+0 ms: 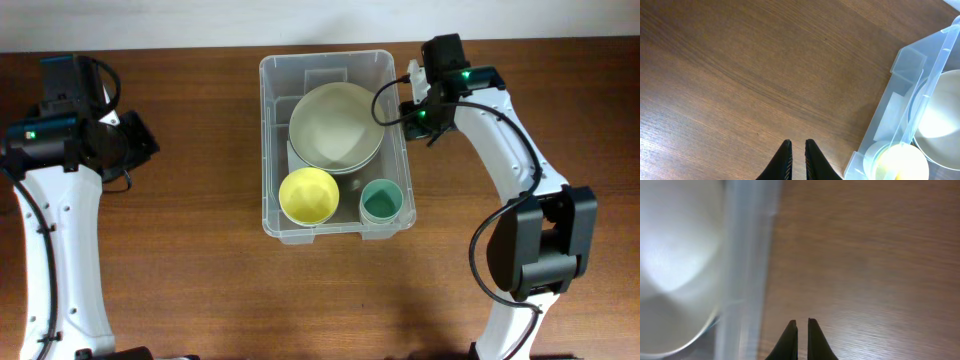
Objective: Pack container
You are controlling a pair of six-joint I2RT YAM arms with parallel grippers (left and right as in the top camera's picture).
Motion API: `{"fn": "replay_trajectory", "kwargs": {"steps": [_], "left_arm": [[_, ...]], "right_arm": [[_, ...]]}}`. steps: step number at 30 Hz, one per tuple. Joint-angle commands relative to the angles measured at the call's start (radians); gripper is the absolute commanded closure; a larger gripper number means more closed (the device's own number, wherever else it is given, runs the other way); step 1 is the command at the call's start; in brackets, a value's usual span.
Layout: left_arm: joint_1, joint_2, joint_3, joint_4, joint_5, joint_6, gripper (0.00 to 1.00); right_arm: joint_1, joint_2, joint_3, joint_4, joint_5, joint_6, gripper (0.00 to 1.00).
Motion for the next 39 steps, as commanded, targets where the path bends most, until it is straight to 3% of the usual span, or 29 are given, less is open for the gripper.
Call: {"fn": "replay_trajectory", "kwargs": {"steps": [1,6,10,21,39], "left_arm": [[0.002,0.006,-0.01,0.003,0.011,-0.002,0.89],[0.002,0.006,-0.01,0.003,0.011,-0.002,0.89],[0.002,0.006,-0.01,0.003,0.011,-0.002,0.89],[0.002,0.006,-0.01,0.002,0.011,-0.002,0.89],[0.002,0.006,-0.011,0.002,0.01,-0.002,0.89]], "right_arm": [[0.01,-0.045,0.103,0.008,0.143,0.042,0.94],[0.031,-0.055,0.236,0.006,0.103,-0.083,0.94],[0.067,-0.051,0.244,0.009,0.063,-0.169,0.95],[0.109,0.036,0.24,0.106,0.045,-0.174,0.96],[0.121,0.162,0.24,0.121,-0.006,-0.203,0.96]]}}
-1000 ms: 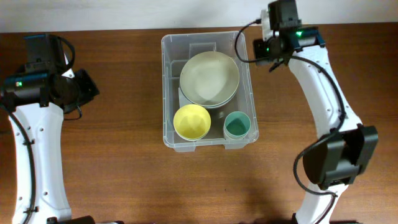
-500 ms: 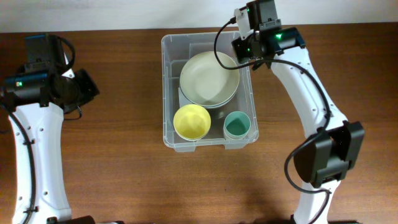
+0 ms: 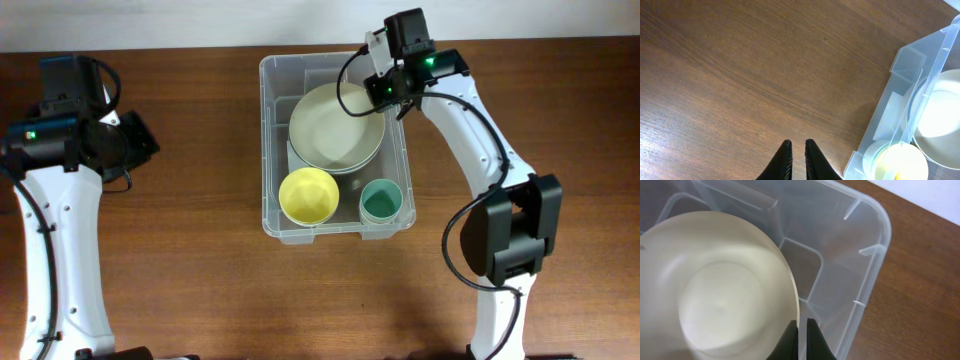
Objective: Pack container
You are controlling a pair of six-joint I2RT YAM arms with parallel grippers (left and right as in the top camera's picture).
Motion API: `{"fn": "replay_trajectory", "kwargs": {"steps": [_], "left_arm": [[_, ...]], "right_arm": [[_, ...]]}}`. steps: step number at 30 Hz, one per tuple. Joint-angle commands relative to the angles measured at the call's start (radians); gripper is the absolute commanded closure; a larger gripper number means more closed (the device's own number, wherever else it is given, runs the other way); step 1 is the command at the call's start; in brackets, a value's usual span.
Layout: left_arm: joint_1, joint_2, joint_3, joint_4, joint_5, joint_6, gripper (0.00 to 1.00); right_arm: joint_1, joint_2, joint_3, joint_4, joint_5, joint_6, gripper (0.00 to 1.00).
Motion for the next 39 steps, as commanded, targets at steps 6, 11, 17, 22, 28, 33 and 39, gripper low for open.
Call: {"fn": "replay_trajectory", "kwargs": {"steps": [6,11,17,22,28,33,39], "left_arm": [[0.002,0.006,-0.01,0.002,0.007,-0.002,0.89],[0.002,0.006,-0.01,0.002,0.007,-0.002,0.89],[0.002,0.006,-0.01,0.003,0.007,-0.002,0.89],[0.002,0.006,-0.01,0.003,0.007,-0.002,0.89],[0.002,0.006,-0.01,0.006,0.007,-0.002,0.89],[0.002,0.006,-0.01,0.006,0.006,-0.002,0.89],[0.002,0.006,-0.01,0.006,0.007,-0.002,0.89]], "right_arm": [[0.011,0.047,0.007,-0.003,-0.026,-0.01,0.96],[0.011,0.047,0.006,-0.003,-0.026,-0.01,0.96],[0.011,0.047,0.0,-0.002,-0.03,-0.01,0.96],[0.011,0.057,0.0,-0.002,-0.03,-0.01,0.96],[0.011,0.081,0.0,-0.006,-0.029,-0.006,0.96],[0.011,0.106,0.0,-0.005,-0.029,-0.006,0.96],[0.011,0.124,0.0,-0.006,-0.028,-0.003,0.96]]}}
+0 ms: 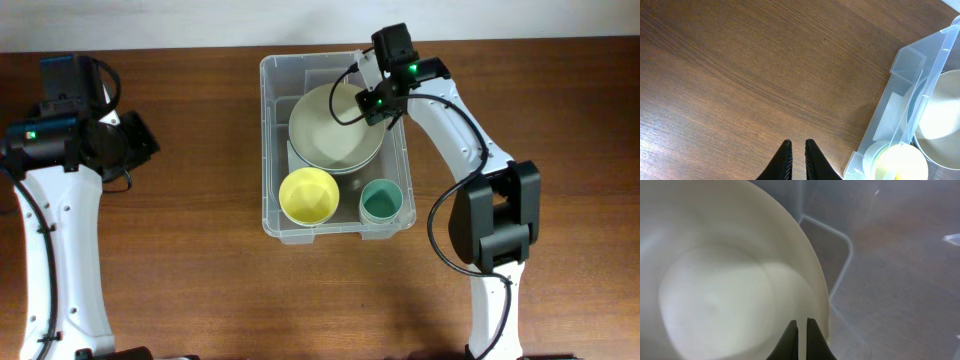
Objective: Pack container
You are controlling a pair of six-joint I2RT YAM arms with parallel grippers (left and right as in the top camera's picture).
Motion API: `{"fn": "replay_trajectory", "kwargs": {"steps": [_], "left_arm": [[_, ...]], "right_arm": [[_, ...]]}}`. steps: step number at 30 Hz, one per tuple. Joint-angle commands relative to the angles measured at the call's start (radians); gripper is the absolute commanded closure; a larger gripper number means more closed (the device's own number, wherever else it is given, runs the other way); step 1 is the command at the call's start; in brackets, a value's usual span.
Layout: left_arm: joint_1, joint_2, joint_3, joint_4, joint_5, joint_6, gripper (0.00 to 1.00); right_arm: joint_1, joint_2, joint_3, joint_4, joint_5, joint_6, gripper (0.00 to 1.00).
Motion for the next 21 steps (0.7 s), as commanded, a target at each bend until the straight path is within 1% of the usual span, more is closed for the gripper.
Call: {"fn": "replay_trajectory", "kwargs": {"steps": [1,6,10,12,14,16,17,18,19,20,21], "left_arm": [[0.002,0.006,-0.009,0.003,0.007,-0.002,0.89],[0.002,0.006,-0.009,0.003,0.007,-0.002,0.89],[0.002,0.006,-0.009,0.003,0.007,-0.002,0.89],[0.002,0.006,-0.009,0.003,0.007,-0.002,0.87],[0.002,0.006,-0.009,0.003,0.007,-0.002,0.77],[0.002,0.006,-0.009,0.002,0.007,-0.002,0.5],[0.002,0.006,-0.009,0.003,0.007,-0.001,0.41],[0.001,0.006,-0.009,0.006,0.007,0.038,0.32],[0.0,0.006,-0.009,0.01,0.006,0.06,0.29],[-0.004,0.006,-0.009,0.018,0.007,0.075,0.27],[-0.011,0.006,-0.009,0.027,0.007,0.094,0.26]], "right_arm": [[0.002,0.027,0.001,-0.003,-0.001,0.007,0.96],[0.002,0.015,0.016,-0.02,0.019,0.007,0.96],[0.002,-0.026,0.06,-0.038,0.08,0.008,0.96],[0.002,-0.058,0.09,-0.043,0.135,0.034,0.96],[-0.001,-0.096,0.124,-0.054,0.219,0.1,0.96],[-0.009,-0.139,0.146,-0.058,0.306,0.183,0.95],[-0.018,-0.166,0.153,-0.062,0.349,0.242,0.93],[-0.043,-0.213,0.154,-0.07,0.383,0.338,0.86],[-0.061,-0.238,0.154,-0.08,0.38,0.384,0.82],[-0.082,-0.261,0.154,-0.096,0.379,0.433,0.68],[-0.101,-0.278,0.154,-0.111,0.37,0.457,0.47]]}}
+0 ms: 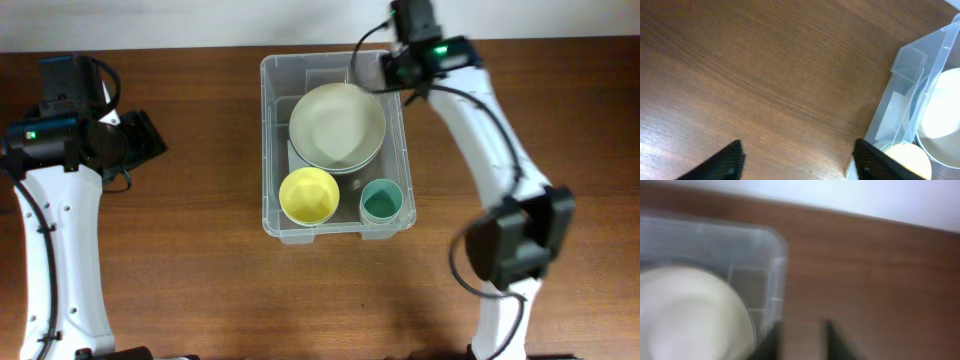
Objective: Pack container
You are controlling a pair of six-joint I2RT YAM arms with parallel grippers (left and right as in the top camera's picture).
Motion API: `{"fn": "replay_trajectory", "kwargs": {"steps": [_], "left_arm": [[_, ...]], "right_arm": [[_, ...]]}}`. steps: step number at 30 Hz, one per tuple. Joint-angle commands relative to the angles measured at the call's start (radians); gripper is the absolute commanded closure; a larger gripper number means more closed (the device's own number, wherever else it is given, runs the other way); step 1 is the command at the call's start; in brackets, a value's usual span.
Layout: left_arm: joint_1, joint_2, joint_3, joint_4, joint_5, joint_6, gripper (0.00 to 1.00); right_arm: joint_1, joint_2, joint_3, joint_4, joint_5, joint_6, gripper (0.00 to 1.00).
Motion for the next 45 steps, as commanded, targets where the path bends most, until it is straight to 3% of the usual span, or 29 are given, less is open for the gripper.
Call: {"fn": "replay_trajectory", "kwargs": {"steps": [1,2,5,6,7,11,18,28,34,40,45], "left_arm": [[-0.024,0.007,-0.008,0.035,0.007,0.094,0.25],[-0.037,0.011,-0.008,0.047,0.007,0.116,0.24],[-0.1,0.039,-0.008,0.097,-0.002,0.206,0.21],[-0.122,0.054,-0.008,0.11,-0.017,0.234,0.16],[-0.139,0.068,-0.008,0.122,-0.034,0.256,0.01],[-0.174,0.13,-0.008,0.137,-0.133,0.267,0.01],[-0.167,0.111,-0.008,0.072,-0.081,0.223,0.01],[-0.168,-0.234,-0.112,0.127,-0.083,0.271,0.0],[-0.168,-0.539,-0.375,0.227,-0.083,0.271,0.01],[-0.168,-0.833,-0.589,0.293,-0.083,0.27,0.01],[-0.168,-0.973,-0.697,0.28,-0.088,0.27,0.01]], "right_arm": [[-0.092,-0.139,0.038,-0.042,0.067,0.208,0.19],[-0.116,-0.15,0.038,-0.063,0.044,0.205,0.11],[-0.177,-0.16,0.038,-0.118,0.007,0.166,0.04],[-0.195,-0.16,0.038,-0.137,-0.005,0.166,0.02],[-0.215,-0.159,0.038,-0.16,-0.021,0.166,0.01],[-0.272,-0.166,0.038,-0.232,-0.065,0.167,0.01],[-0.288,-0.214,0.038,-0.317,-0.061,0.166,0.01],[-0.287,-0.384,-0.037,-0.388,-0.076,0.174,0.01],[-0.286,-0.602,-0.291,-0.27,-0.076,0.176,0.01],[-0.285,-0.925,-0.722,-0.051,-0.08,0.181,0.01],[-0.286,-1.232,-1.097,0.058,-0.08,0.182,0.01]]}}
